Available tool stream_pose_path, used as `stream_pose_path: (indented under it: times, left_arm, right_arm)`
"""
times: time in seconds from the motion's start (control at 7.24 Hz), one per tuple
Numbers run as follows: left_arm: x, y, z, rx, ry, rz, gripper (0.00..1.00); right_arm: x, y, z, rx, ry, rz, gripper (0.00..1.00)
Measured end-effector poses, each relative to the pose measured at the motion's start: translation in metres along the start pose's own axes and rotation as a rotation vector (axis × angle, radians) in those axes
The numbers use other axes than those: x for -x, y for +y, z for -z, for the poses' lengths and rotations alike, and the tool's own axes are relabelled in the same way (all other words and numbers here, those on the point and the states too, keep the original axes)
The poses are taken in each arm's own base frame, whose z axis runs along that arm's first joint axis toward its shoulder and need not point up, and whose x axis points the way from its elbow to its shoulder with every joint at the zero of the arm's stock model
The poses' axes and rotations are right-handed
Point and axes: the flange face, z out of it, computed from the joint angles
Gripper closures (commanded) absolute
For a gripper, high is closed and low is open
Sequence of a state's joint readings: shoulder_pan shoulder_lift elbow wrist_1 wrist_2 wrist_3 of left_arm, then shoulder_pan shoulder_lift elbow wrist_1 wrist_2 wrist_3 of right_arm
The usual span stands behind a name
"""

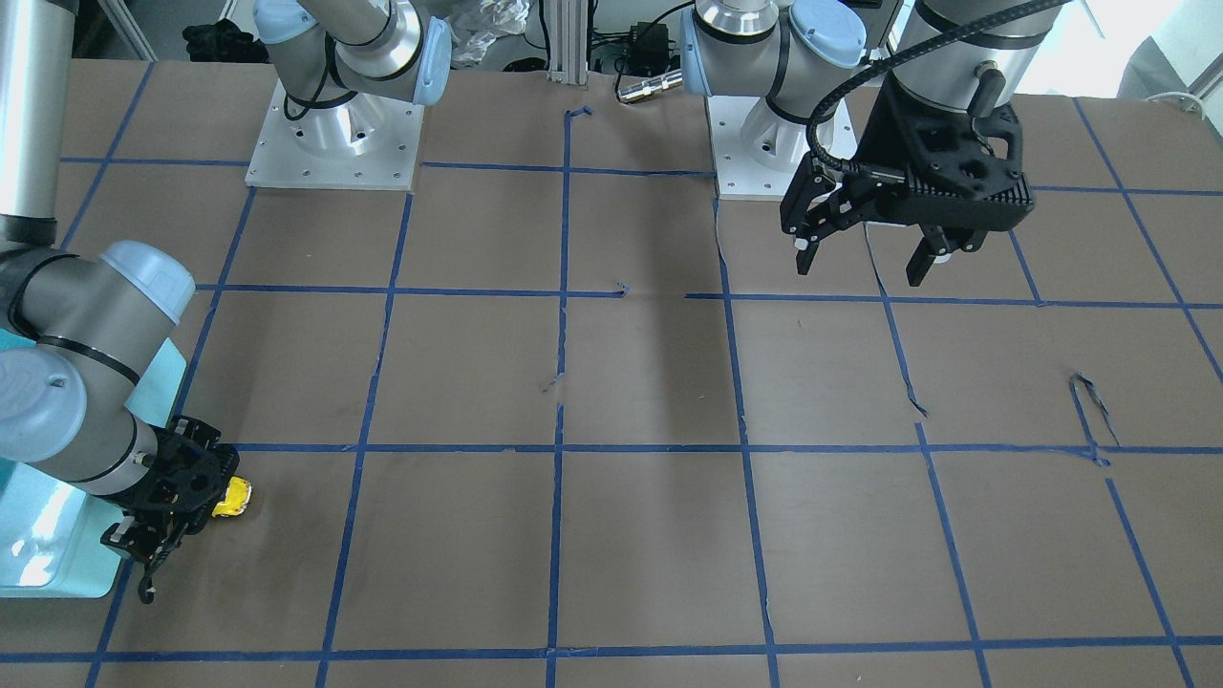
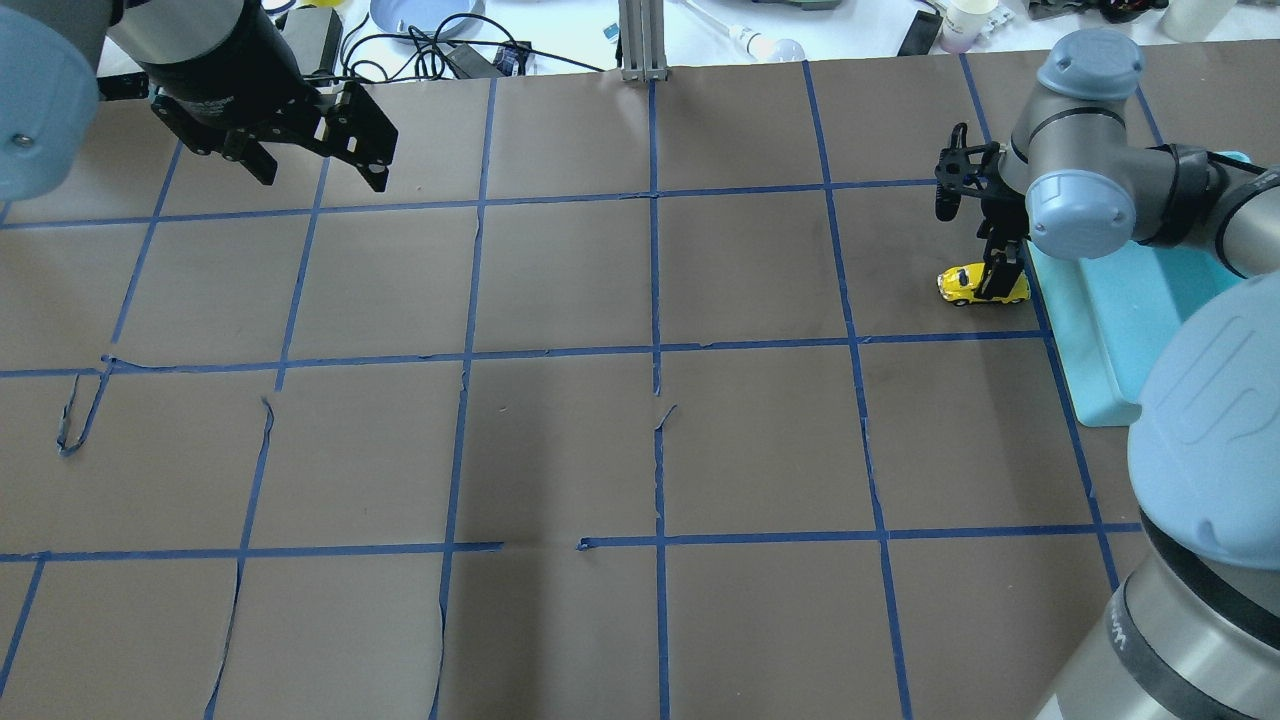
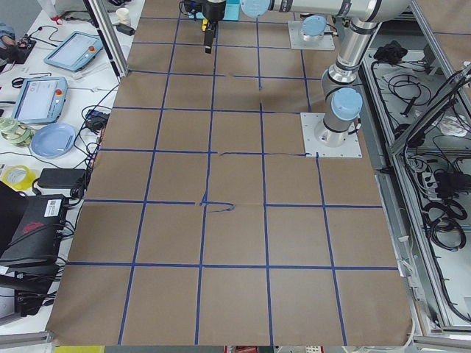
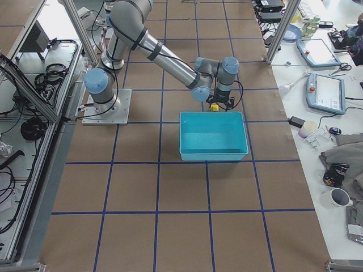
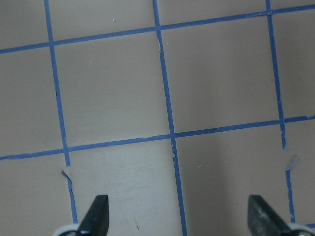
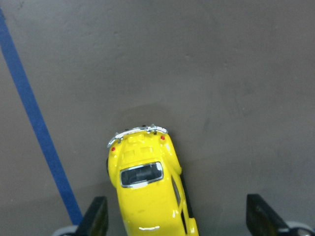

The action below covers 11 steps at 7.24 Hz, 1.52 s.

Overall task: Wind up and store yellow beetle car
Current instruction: 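Close the right gripper on the yellow car, then lift the car with the right gripper and lower it into the blue bin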

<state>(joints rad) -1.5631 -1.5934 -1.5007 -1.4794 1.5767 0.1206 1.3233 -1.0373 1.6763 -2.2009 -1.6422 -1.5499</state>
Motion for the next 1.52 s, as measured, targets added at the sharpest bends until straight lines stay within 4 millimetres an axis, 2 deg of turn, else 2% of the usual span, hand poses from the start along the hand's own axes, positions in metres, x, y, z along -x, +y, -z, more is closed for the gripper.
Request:
stream_pose_path:
  times: [0.14,0.28,0.69,0.83,1.11,1.24,1.38,1.52]
  left_arm:
    - [0.0,0.0,0.0,-0.001,0.001,0.002,0.0]
    - [0.0,0.0,0.0,-0.001,0.001,0.002,0.0]
    - [0.0,0.0,0.0,-0.001,0.002,0.002,0.0]
    - [0.0,0.001,0.0,-0.001,0.003,0.0,0.0]
    - [0.0,0.001,0.0,-0.002,0.003,-0.005,0.0]
    - [0.0,0.001,0.0,-0.002,0.003,-0.008,0.0]
    - [0.0,0.001,0.0,-0.002,0.003,-0.01,0.0]
    - [0.0,0.001,0.001,-0.002,0.003,-0.012,0.0]
  right_arm:
    - [0.001,0.0,-0.002,-0.001,-0.005,-0.002,0.81]
    - [0.001,0.0,-0.004,-0.001,-0.01,-0.005,1.0]
    - [0.004,0.0,-0.001,-0.001,-0.039,0.004,1.0]
    - [0.006,-0.002,0.008,-0.005,-0.045,0.006,1.0]
    - [0.016,-0.021,0.054,-0.016,0.002,0.001,1.0]
    - [0.021,-0.032,0.089,-0.017,0.02,0.0,1.0]
    - [0.022,-0.035,0.126,-0.015,0.009,0.003,1.0]
    - [0.02,-0.026,0.16,-0.008,-0.022,-0.001,1.0]
